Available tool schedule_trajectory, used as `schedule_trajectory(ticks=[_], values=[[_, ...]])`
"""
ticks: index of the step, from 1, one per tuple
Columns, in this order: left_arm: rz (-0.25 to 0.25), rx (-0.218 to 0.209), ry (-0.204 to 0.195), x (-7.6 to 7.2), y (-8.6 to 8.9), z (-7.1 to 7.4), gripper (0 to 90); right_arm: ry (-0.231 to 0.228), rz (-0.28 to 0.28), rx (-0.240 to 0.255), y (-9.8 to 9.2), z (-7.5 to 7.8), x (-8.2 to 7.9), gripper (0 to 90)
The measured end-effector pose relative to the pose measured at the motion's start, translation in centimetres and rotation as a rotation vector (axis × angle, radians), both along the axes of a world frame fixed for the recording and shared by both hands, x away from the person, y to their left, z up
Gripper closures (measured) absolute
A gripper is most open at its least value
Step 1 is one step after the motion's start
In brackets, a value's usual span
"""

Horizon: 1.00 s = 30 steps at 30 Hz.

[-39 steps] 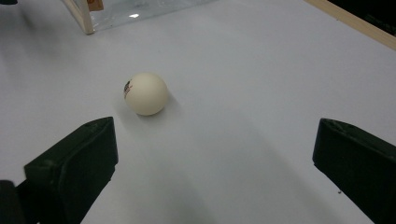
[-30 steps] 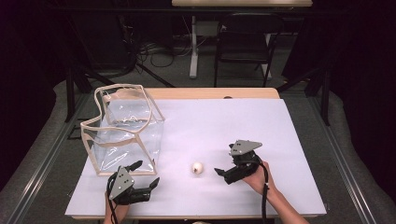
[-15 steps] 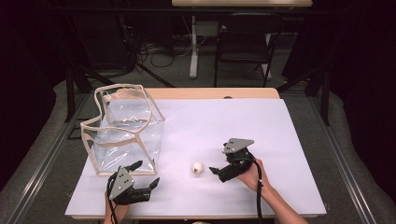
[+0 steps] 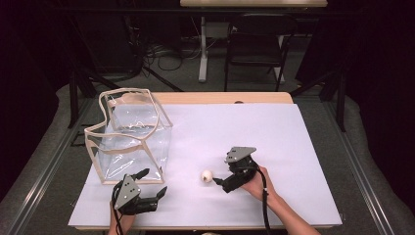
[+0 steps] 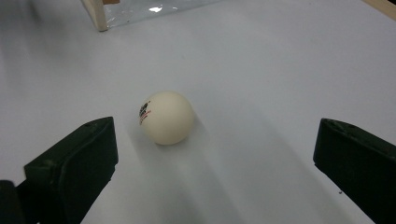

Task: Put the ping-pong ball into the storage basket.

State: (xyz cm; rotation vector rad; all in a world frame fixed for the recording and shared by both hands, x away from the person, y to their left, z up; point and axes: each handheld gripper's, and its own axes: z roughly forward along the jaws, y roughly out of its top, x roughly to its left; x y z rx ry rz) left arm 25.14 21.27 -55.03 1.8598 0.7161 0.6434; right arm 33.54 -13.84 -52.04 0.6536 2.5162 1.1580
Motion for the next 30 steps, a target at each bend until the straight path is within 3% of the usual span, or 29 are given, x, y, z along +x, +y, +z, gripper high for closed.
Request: schedule_trajectory(ticks=[17, 30], values=[[-0.006, 0.006, 0.005, 0.0, -0.1, 0.0, 16.1, 0.010, 0.035, -0.036, 2.1, -1.0, 0.1, 0.0], [-0.008, 0.009, 0.005, 0.0, -0.1, 0.0, 16.1, 0.028, 0.052, -0.035, 2.9, -1.7, 0.2, 0.0]])
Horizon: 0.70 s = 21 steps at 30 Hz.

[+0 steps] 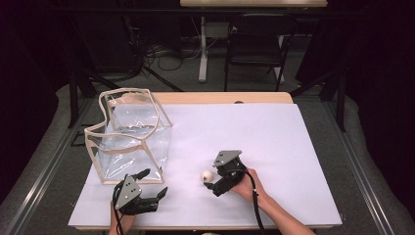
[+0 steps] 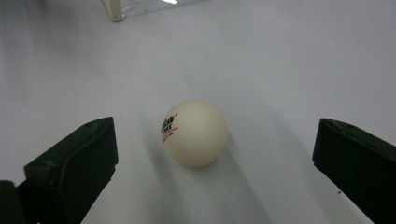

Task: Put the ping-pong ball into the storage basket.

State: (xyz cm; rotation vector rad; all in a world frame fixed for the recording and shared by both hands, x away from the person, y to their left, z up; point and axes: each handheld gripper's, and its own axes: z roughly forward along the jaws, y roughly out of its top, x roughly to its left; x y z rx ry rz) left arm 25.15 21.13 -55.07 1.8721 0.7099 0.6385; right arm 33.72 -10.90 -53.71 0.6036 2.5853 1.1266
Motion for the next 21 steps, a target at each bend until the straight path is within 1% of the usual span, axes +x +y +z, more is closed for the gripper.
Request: schedule_trajectory(ticks=[3, 8, 10, 13, 14, 15, 18, 19, 21], values=[[0.000, -0.001, 0.000, 0.0, 0.1, 0.0, 16.1, 0.008, 0.002, -0.006, 0.2, -0.2, 0.0, 0.0], [-0.001, 0.000, 0.000, 0.0, 0.0, 0.0, 16.1, 0.003, 0.009, -0.008, 0.5, -0.4, -0.1, 0.5], [-0.002, 0.001, -0.001, 0.0, 0.0, 0.0, 16.1, 0.000, 0.008, -0.006, 0.5, -0.4, -0.1, 2.3], [-0.001, 0.001, 0.000, 0.0, 0.0, 0.0, 16.1, -0.006, 0.007, -0.010, 0.6, -0.5, -0.2, 8.8], [-0.001, 0.001, 0.000, 0.0, 0.0, 0.0, 16.1, -0.006, 0.007, -0.010, 0.6, -0.5, -0.2, 8.8], [-0.001, 0.000, -0.001, 0.0, 0.0, 0.0, 16.1, -0.012, 0.008, -0.016, 0.7, -0.6, -0.3, 14.5], [-0.003, -0.001, -0.001, 0.0, 0.0, 0.0, 16.1, -0.016, 0.000, -0.019, 0.9, -0.7, -0.4, 15.8], [-0.003, -0.001, 0.000, 0.0, 0.0, 0.0, 16.1, -0.021, 0.003, -0.029, 1.0, -0.8, -0.5, 19.6], [-0.002, 0.000, 0.000, 0.0, 0.0, 0.0, 16.1, -0.024, 0.009, -0.034, 1.1, -0.9, -0.5, 23.2]])
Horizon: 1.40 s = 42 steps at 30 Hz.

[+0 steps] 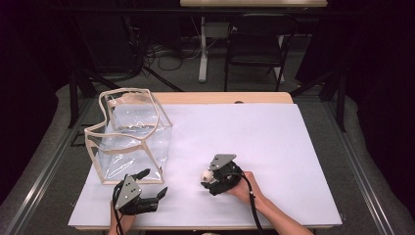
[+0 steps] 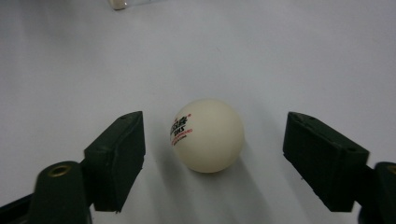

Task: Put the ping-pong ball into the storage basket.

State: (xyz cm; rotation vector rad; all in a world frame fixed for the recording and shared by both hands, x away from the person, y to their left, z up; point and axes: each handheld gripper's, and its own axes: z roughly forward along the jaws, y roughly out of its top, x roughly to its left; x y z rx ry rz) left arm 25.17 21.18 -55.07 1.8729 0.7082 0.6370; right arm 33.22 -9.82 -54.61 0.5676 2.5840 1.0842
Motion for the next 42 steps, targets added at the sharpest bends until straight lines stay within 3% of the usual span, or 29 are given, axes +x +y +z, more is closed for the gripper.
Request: schedule_trajectory(ticks=[16, 25, 42], values=[[0.000, -0.001, 0.002, 0.02, -0.03, -0.03, 16.1, -0.006, 0.005, -0.034, 0.29, -0.36, -0.37, 44.2], [0.001, 0.000, 0.005, 0.04, -0.03, -0.05, 16.1, -0.002, -0.005, -0.057, 0.43, -0.79, -0.38, 49.8], [0.000, 0.002, 0.002, 0.00, -0.01, -0.02, 16.1, -0.021, -0.014, -0.036, 0.02, 0.01, -0.44, 50.3]])
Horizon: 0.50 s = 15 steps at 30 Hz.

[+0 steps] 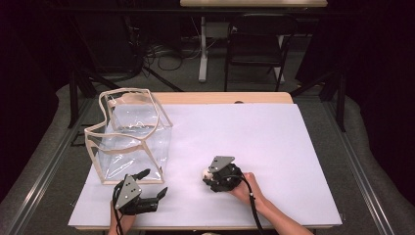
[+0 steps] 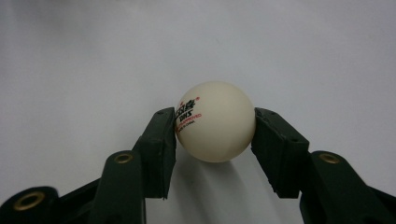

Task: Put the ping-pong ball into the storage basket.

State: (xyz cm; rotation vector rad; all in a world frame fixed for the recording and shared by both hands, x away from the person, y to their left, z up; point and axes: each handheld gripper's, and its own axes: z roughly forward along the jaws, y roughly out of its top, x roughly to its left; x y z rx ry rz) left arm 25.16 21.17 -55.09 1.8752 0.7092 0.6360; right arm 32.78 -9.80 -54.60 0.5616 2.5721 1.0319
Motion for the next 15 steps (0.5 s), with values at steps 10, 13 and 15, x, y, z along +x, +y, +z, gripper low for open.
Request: schedule_trajectory(ticks=[10, 13, 15], values=[[-0.004, 0.001, -0.001, 0.00, 0.01, 0.01, 16.1, -0.017, -0.005, 0.012, -0.38, 0.65, 0.02, 50.2], [-0.001, 0.003, -0.002, -0.02, -0.01, 0.01, 16.1, -0.025, -0.006, 0.017, -0.50, 0.82, 0.05, 50.3], [-0.002, 0.002, -0.002, -0.02, -0.01, 0.02, 16.1, -0.027, -0.008, 0.020, -0.62, 0.96, 0.11, 50.3]])
